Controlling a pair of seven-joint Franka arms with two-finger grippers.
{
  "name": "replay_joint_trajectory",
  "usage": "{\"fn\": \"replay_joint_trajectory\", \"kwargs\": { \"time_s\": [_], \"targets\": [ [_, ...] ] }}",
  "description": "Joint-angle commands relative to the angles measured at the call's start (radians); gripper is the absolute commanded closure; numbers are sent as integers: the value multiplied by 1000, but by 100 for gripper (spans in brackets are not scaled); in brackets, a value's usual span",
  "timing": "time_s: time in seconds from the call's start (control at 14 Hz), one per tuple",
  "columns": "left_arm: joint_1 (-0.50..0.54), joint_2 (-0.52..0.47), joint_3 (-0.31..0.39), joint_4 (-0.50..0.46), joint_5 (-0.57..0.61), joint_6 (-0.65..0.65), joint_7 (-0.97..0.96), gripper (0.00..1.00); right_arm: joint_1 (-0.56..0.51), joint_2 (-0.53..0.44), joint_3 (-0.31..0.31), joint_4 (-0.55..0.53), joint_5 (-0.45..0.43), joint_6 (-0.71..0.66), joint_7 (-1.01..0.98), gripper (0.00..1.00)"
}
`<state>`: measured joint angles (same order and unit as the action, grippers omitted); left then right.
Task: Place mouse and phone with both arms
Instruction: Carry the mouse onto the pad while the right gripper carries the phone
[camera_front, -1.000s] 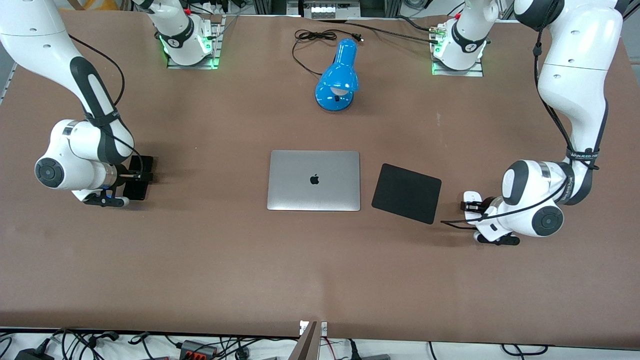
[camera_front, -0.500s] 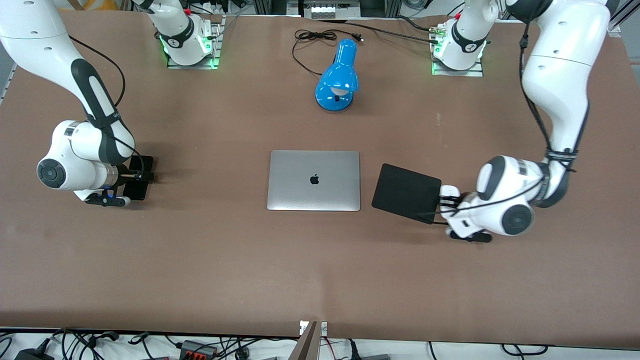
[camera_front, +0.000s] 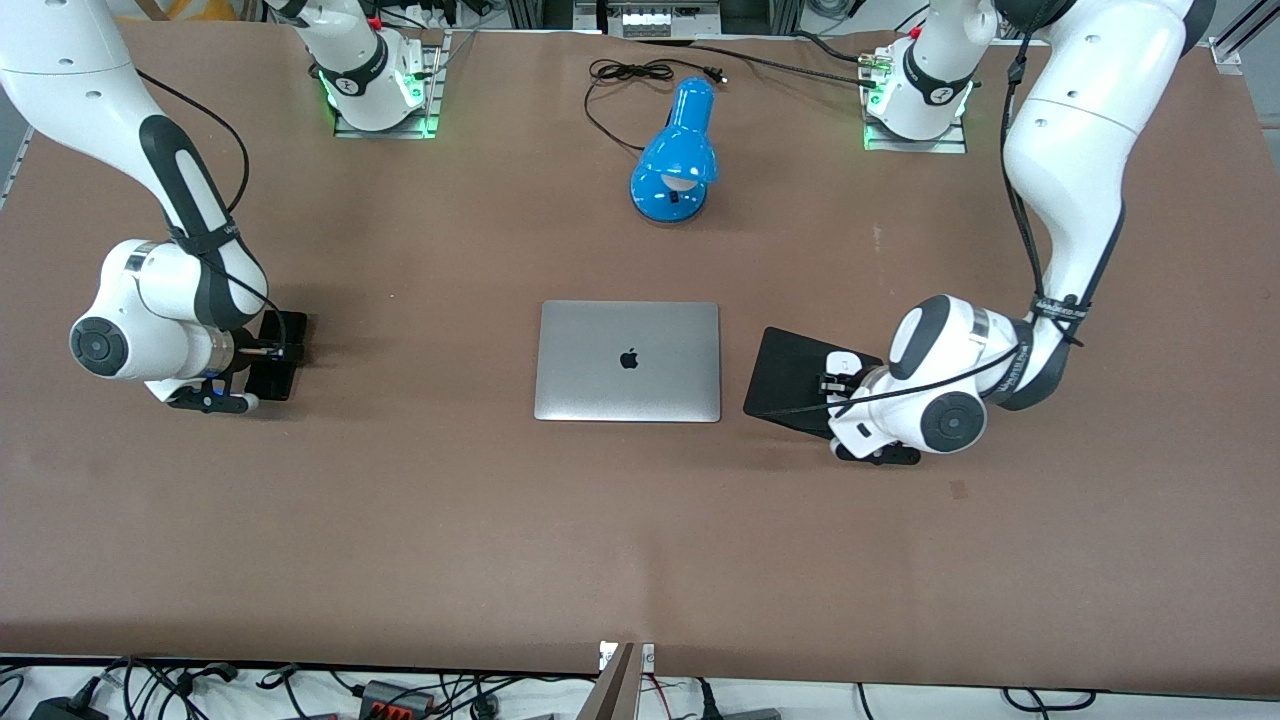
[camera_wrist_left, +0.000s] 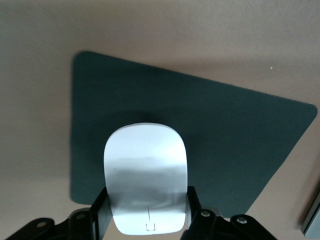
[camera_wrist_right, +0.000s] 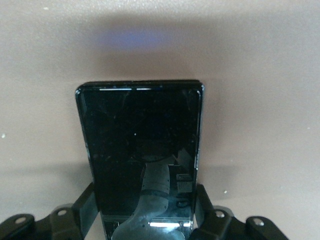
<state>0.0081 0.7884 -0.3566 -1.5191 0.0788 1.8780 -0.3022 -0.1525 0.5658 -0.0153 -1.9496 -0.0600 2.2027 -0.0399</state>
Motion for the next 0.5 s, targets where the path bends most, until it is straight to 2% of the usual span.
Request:
{"fn": "replay_joint_trajectory", "kwargs": {
  "time_s": [0.0,0.14,0.21,0.29,0.36,0.43],
  "targets": [
    [-20,18,-5,1,-11,26,-55,53,7,-32,21,56,5,-116,3,68],
    [-25,26,-4,1,-11,52,-58,52,7,-40,64,147,6,-225,6,71],
    [-22,28,-4,4,-11,53,-58,45,7,-37,89,188,8,-253,8,71],
    [-22,28,-4,5,-11,53,-58,33,7,-35,124,204,34,-252,15,71],
    [-20,28,-4,5,-11,53,-58,11,8,-34,147,205,73,-244,31,71],
    [-14,23,-4,5,-11,50,-57,0,24,-29,164,212,97,-241,49,71]
  ]
}}
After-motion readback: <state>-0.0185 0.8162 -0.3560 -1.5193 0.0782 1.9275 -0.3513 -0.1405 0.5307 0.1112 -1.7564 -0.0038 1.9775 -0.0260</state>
